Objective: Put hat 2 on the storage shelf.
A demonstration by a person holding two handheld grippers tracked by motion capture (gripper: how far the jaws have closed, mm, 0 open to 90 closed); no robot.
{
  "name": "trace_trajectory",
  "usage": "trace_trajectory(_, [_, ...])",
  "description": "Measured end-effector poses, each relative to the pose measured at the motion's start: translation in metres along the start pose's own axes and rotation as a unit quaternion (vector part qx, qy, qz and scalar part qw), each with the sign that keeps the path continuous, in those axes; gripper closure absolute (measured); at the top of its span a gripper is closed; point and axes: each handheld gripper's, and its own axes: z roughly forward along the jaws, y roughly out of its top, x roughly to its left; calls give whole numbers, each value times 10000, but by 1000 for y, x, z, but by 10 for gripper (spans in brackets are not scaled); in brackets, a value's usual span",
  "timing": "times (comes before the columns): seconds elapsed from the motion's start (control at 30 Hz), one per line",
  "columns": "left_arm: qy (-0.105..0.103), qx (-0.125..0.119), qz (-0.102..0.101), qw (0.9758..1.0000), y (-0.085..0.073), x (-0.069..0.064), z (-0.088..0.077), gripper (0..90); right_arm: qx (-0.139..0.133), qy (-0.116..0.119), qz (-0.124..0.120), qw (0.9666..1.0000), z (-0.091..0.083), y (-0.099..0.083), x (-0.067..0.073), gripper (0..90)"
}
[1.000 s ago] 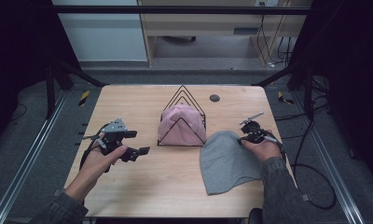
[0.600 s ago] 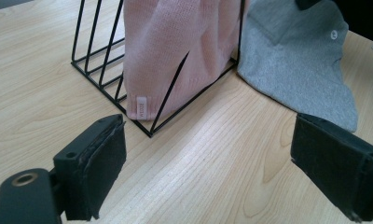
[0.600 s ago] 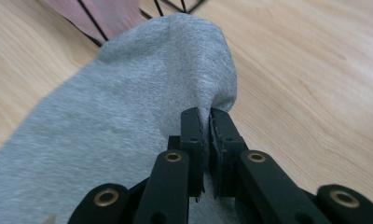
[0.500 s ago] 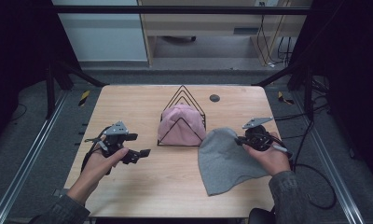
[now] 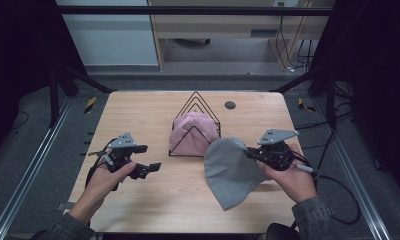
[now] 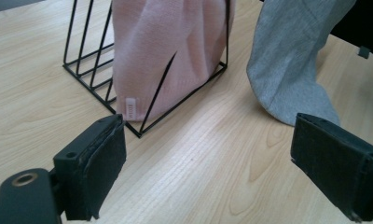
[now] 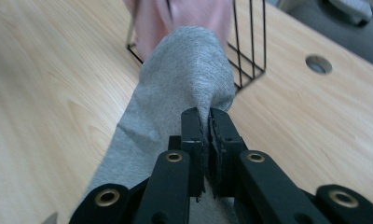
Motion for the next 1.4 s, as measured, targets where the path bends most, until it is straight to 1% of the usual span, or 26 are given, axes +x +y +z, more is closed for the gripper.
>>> trace_trajectory(0.03, [-31, 43, 45, 10000, -1, -1, 1, 98, -116, 52, -63, 9999, -5, 7, 6, 860])
trace_trajectory(0.1, [-47, 43, 17, 10000, -2, -1, 2, 98, -188, 67, -133, 9997, -8, 13, 11, 860])
trace_trajectory(0.2, [-90, 11, 2, 10000, -3, -2, 2, 98, -281, 145, -146, 9994, -10, 22, 16, 860])
trace_trajectory(0.27, [-146, -14, 17, 9999, -4, -4, 2, 98, -282, 157, -219, 9992, -10, 28, 20, 860])
trace_trajectory(0.47, [-251, -59, 124, 9996, -4, -12, 0, 98, -406, 232, -317, 9984, -12, 45, 30, 860])
trace_trajectory(0.57, [-330, -82, 161, 9993, -3, -14, 0, 98, -469, 242, -431, 9977, -14, 53, 37, 860])
trace_trajectory(0.67, [-398, -102, 170, 9990, -3, -16, 1, 98, -509, 275, -496, 9971, -15, 58, 41, 860])
trace_trajectory(0.73, [-442, -116, 192, 9988, -1, -17, 3, 98, -590, 344, -550, 9961, -16, 65, 47, 860])
trace_trajectory(0.8, [-464, -124, 191, 9987, 0, -18, 5, 98, -594, 343, -574, 9960, -16, 66, 48, 860])
trace_trajectory(0.87, [-548, -162, 185, 9982, 2, -20, 7, 98, -626, 398, -608, 9954, -16, 72, 51, 860])
trace_trajectory(1.03, [-647, -105, 274, 9975, 6, -29, 15, 107, -664, 415, -723, 9943, -11, 88, 59, 860])
trace_trajectory(1.07, [-647, -105, 274, 9975, 6, -29, 15, 114, -664, 415, -723, 9943, -11, 88, 59, 860])
trace_trajectory(1.17, [-760, -71, 272, 9967, 9, -33, 23, 180, -718, 440, -752, 9936, -7, 97, 62, 860])
trace_trajectory(1.2, [-776, -55, 260, 9966, 10, -33, 25, 190, -734, 457, -739, 9935, -5, 99, 62, 860])
trace_trajectory(1.23, [-755, -64, 268, 9968, 11, -34, 26, 224, -747, 458, -739, 9934, -4, 101, 61, 860])
trace_trajectory(1.27, [-755, -81, 270, 9967, 12, -34, 27, 299, -753, 461, -736, 9934, -3, 102, 61, 860])
trace_trajectory(1.33, [-810, -55, 232, 9964, 14, -34, 30, 387, -778, 475, -714, 9933, -1, 104, 61, 860])
trace_trajectory(1.37, [-759, -33, 253, 9968, 15, -33, 30, 488, -783, 465, -707, 9933, 0, 105, 62, 860])
trace_trajectory(1.4, [-759, -33, 253, 9968, 15, -33, 30, 566, -783, 465, -707, 9933, 0, 105, 62, 860])
